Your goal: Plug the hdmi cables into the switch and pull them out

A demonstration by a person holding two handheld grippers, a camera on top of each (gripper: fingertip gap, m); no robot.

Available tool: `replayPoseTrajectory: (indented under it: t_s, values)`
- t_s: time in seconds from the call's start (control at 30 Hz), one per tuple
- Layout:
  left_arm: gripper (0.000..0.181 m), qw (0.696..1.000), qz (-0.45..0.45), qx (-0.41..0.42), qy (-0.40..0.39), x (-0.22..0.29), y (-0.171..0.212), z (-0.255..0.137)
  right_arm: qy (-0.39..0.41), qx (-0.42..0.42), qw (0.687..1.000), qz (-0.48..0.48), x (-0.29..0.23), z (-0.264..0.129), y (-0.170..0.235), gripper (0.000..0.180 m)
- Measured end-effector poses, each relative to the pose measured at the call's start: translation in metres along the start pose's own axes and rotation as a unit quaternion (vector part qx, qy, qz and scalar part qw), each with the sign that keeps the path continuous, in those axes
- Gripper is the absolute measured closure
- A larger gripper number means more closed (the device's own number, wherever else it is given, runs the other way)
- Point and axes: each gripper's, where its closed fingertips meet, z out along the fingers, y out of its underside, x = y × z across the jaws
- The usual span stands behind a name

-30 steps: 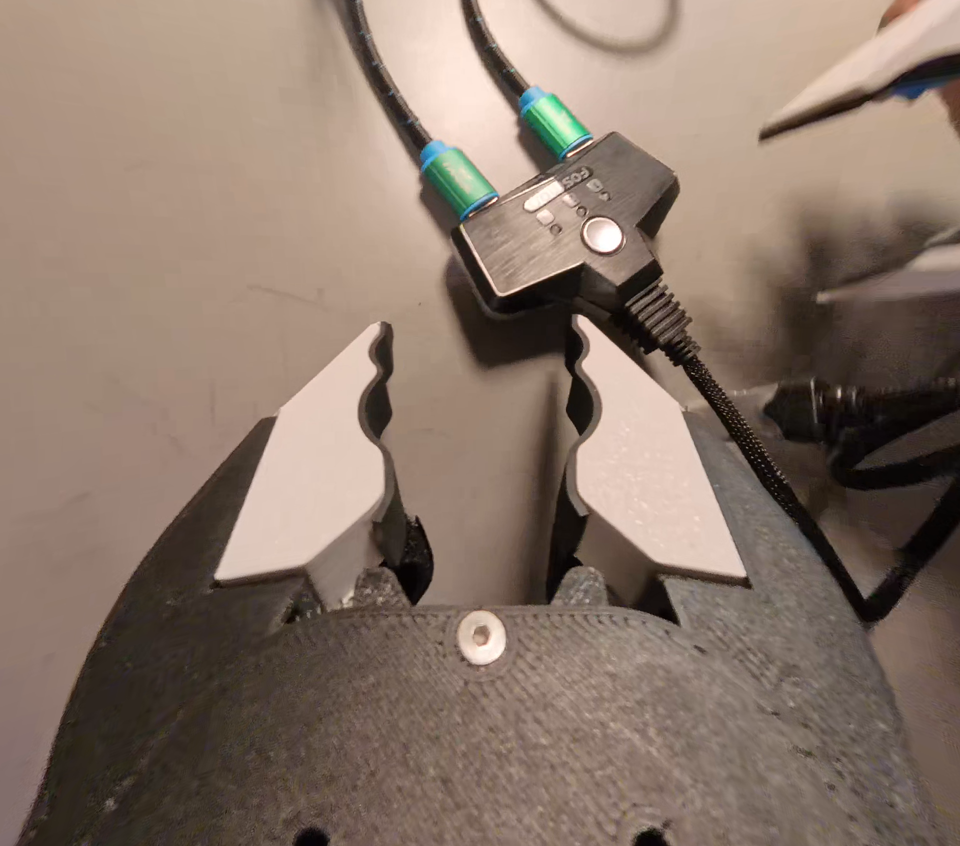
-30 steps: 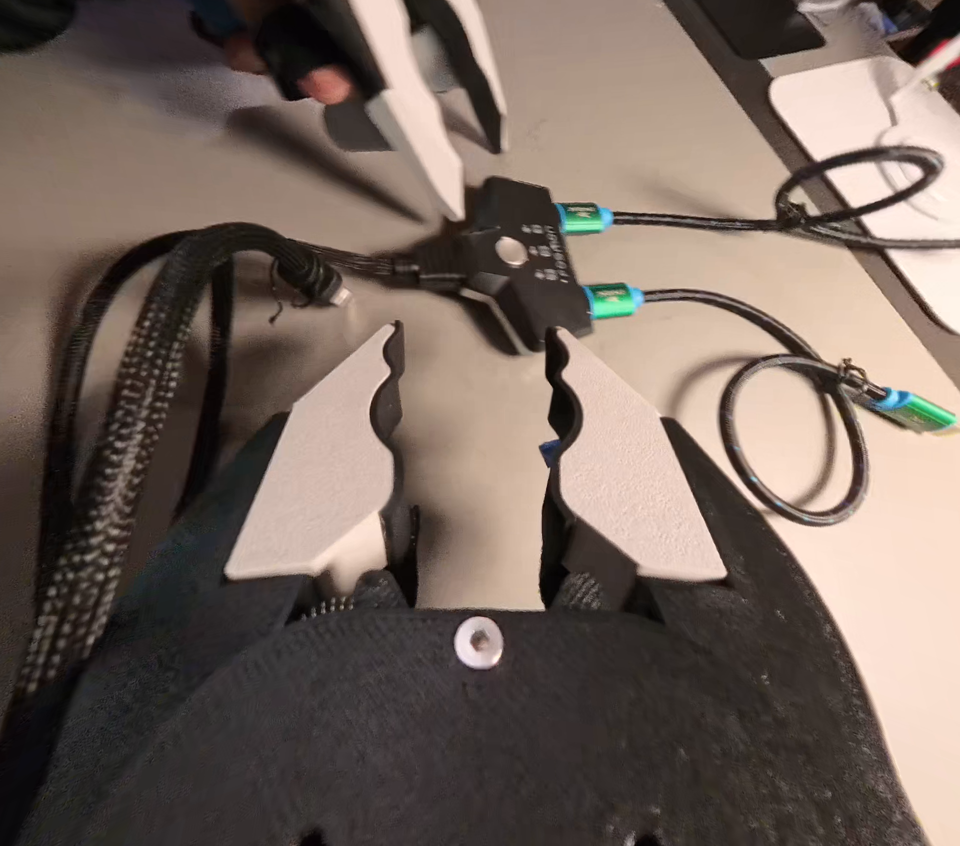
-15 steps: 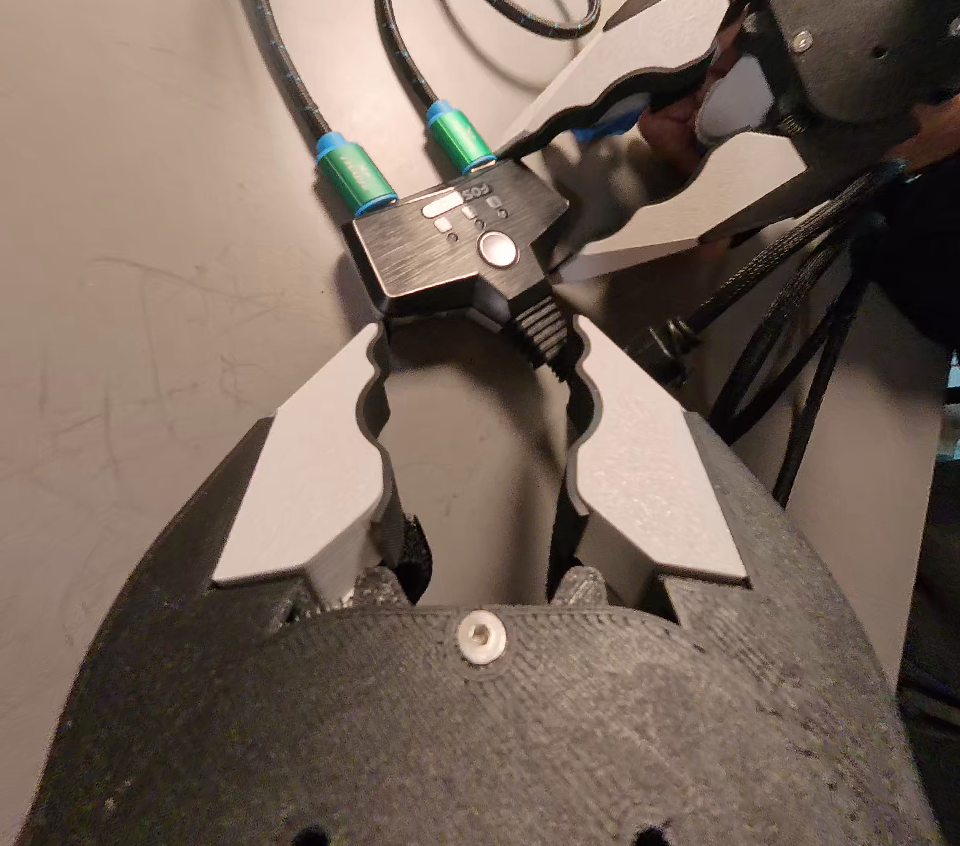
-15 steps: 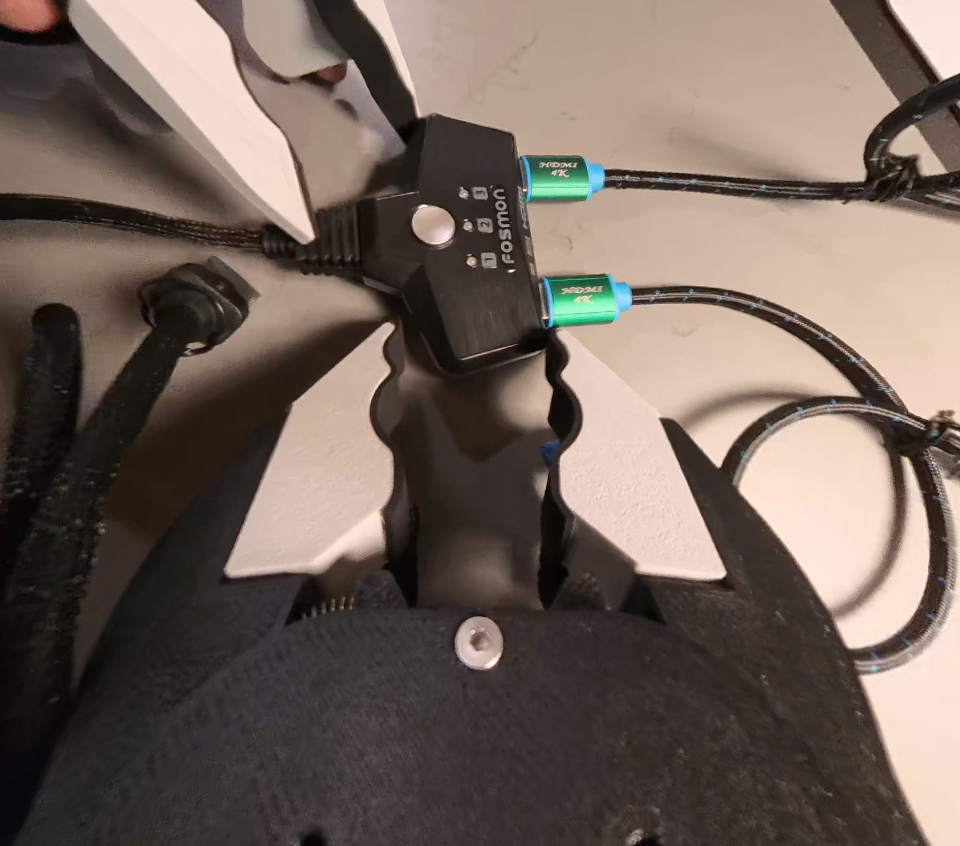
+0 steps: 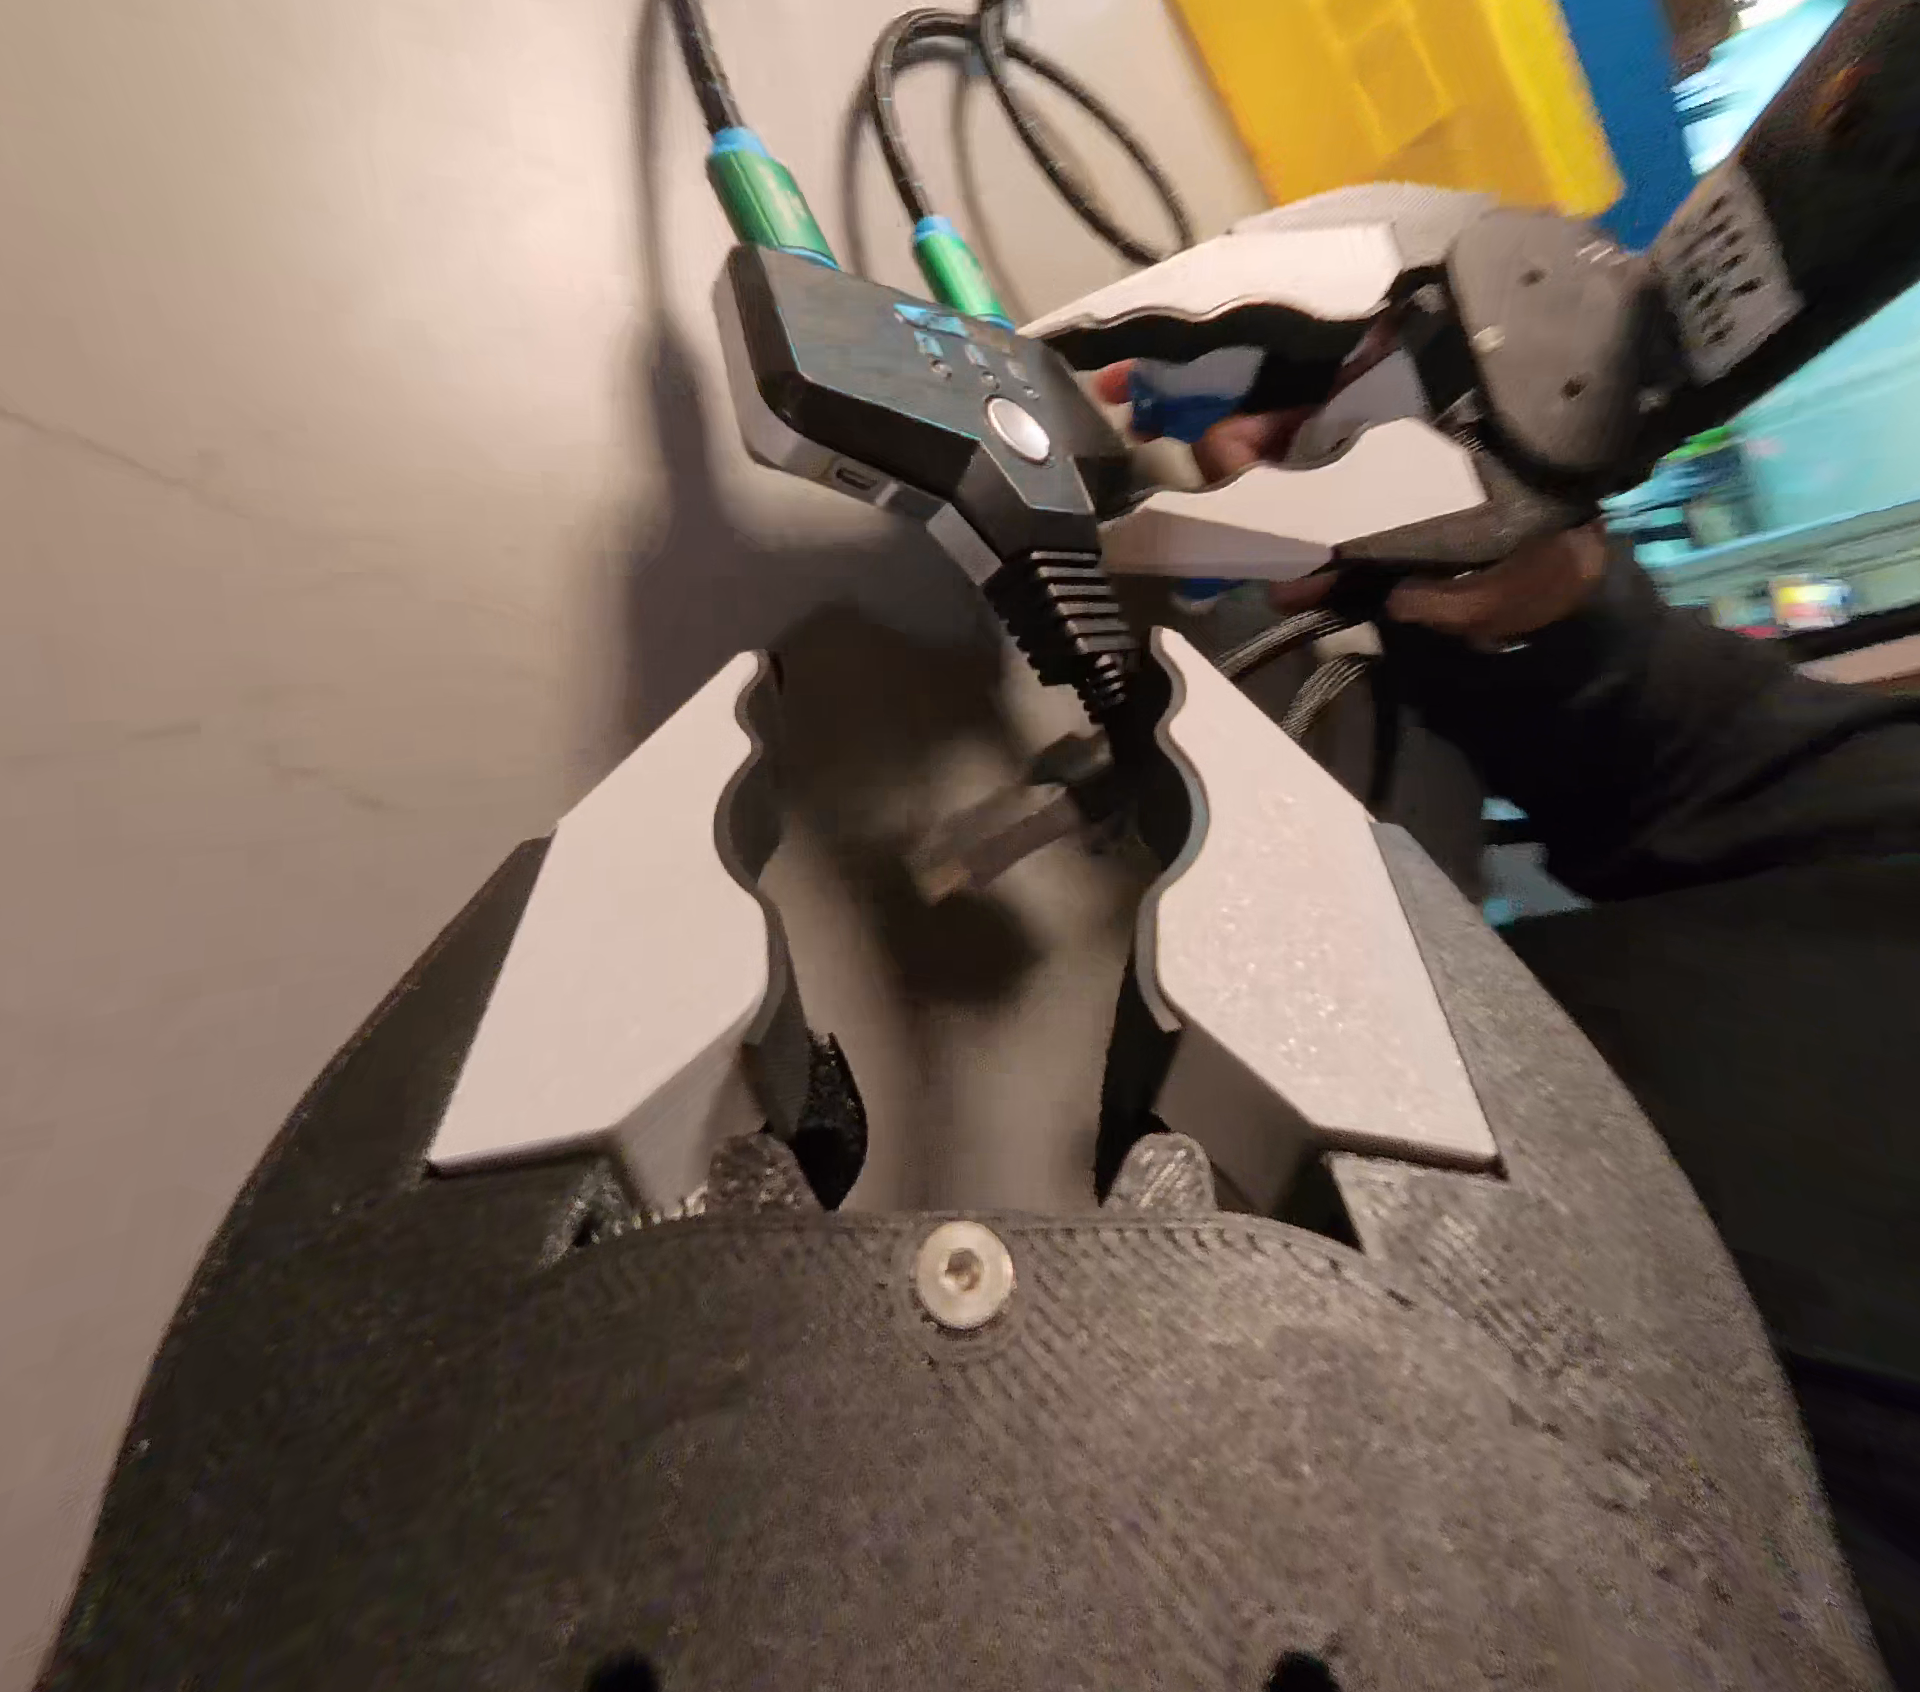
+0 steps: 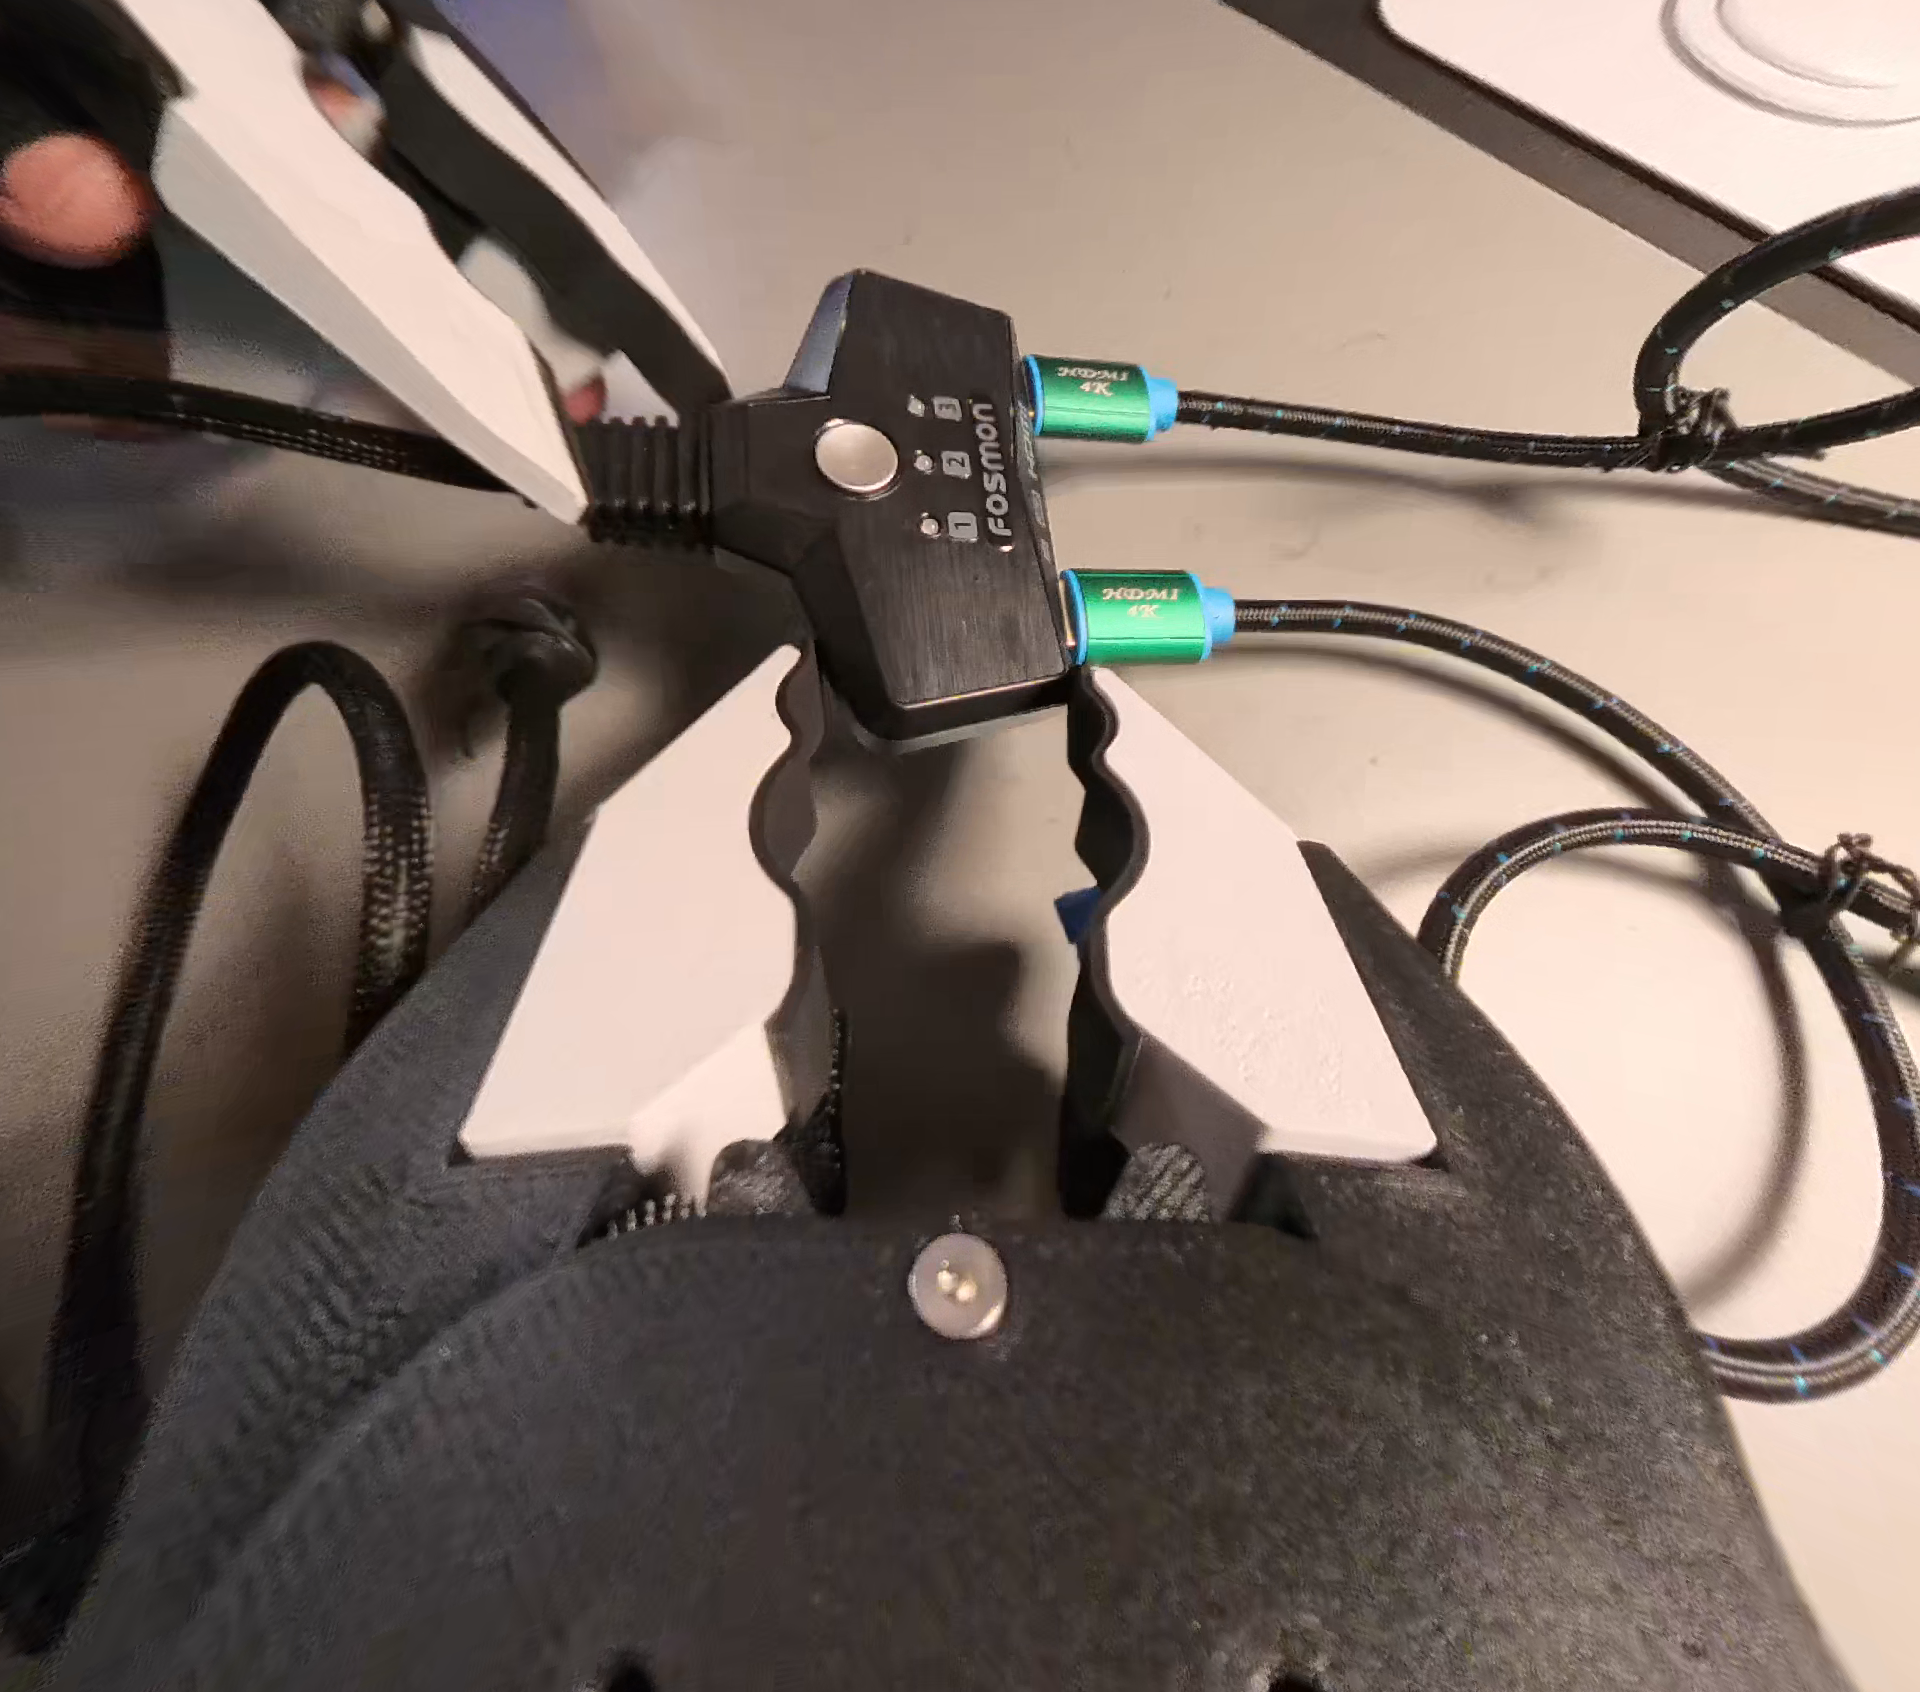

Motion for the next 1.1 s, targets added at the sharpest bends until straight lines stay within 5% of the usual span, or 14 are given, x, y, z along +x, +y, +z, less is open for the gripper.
replayPoseTrajectory:
  t_s: [0.17, 0.33, 0.5, 0.63, 0.8, 1.1]
  values:
    - [0.117, 0.99, -0.069, 0.027, 0.12, 0.026, -0.007, 0.002, 0.011, 0.064, 0.997, -0.033, -0.022, -0.01, -0.017, 0.132]
    - [0.148, 0.976, -0.042, 0.113, 0.179, 0.048, -0.033, -0.013, 0.036, 0.119, 0.988, -0.092, -0.027, -0.016, -0.036, 0.131]
    - [0.149, 0.978, 0.069, 0.151, 0.124, 0.056, -0.04, -0.016, 0.061, 0.134, 0.977, -0.156, -0.022, -0.022, -0.045, 0.131]
    - [0.149, 0.962, 0.196, 0.191, 0.001, 0.05, -0.055, -0.032, 0.078, 0.173, 0.96, -0.204, -0.021, -0.04, -0.06, 0.138]
    - [0.149, 0.917, 0.272, 0.281, -0.081, 0.062, -0.089, -0.087, 0.09, 0.192, 0.957, -0.199, -0.015, -0.052, -0.07, 0.138]
    - [0.149, 0.761, 0.497, 0.344, -0.235, 0.144, -0.134, -0.191, 0.094, 0.222, 0.947, -0.211, -0.022, -0.071, -0.085, 0.14]
